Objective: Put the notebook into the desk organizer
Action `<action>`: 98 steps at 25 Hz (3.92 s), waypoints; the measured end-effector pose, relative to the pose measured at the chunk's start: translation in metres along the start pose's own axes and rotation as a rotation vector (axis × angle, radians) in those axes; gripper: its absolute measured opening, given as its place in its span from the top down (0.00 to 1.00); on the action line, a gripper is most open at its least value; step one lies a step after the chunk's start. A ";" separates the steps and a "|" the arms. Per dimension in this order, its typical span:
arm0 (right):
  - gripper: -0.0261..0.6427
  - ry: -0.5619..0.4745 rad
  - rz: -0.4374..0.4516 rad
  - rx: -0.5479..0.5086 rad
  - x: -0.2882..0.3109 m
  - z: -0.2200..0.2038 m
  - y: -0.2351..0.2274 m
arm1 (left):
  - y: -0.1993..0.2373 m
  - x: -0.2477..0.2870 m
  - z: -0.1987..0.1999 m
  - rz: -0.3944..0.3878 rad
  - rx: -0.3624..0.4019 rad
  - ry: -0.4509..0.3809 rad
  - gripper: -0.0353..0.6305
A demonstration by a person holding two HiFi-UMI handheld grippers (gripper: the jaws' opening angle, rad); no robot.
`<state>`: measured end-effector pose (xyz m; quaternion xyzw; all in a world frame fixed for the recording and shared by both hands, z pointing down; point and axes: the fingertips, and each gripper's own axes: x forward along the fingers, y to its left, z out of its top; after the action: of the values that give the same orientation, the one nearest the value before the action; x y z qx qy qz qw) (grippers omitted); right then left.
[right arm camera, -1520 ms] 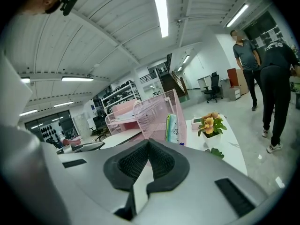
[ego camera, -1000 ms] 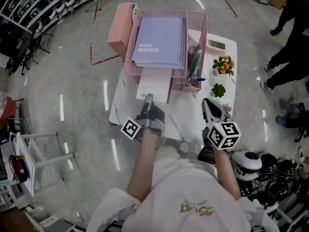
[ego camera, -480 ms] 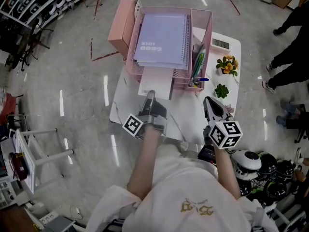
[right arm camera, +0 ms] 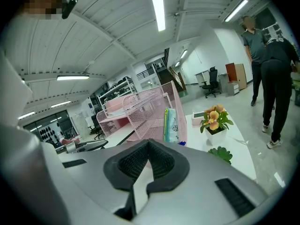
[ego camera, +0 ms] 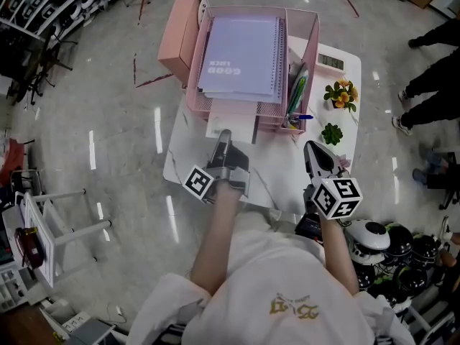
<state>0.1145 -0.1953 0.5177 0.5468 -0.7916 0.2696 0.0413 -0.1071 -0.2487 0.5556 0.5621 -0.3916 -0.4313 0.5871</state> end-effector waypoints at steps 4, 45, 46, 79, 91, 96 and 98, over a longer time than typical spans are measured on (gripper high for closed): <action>0.95 -0.001 -0.001 0.001 0.002 0.000 -0.001 | 0.000 0.004 0.001 0.005 0.005 -0.003 0.91; 0.95 0.013 -0.009 0.016 0.009 -0.006 -0.005 | -0.003 0.030 0.002 0.023 0.059 0.020 0.84; 0.95 0.013 -0.008 0.015 0.008 -0.006 -0.004 | -0.003 0.030 0.002 0.027 0.065 0.021 0.82; 0.95 -0.116 0.075 -0.063 -0.037 0.023 0.053 | -0.074 -0.042 -0.049 0.048 1.218 0.294 0.92; 0.95 -0.154 0.090 -0.110 -0.050 0.031 0.071 | -0.104 -0.058 -0.050 0.012 1.241 0.258 0.92; 0.95 -0.148 0.091 -0.114 -0.053 0.030 0.075 | -0.101 -0.062 -0.052 0.018 1.224 0.277 0.92; 0.95 -0.146 0.090 -0.113 -0.054 0.029 0.074 | -0.100 -0.062 -0.053 0.020 1.221 0.281 0.92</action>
<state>0.0768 -0.1448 0.4452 0.5255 -0.8302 0.1857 0.0021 -0.0837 -0.1724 0.4541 0.8438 -0.4917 -0.0462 0.2102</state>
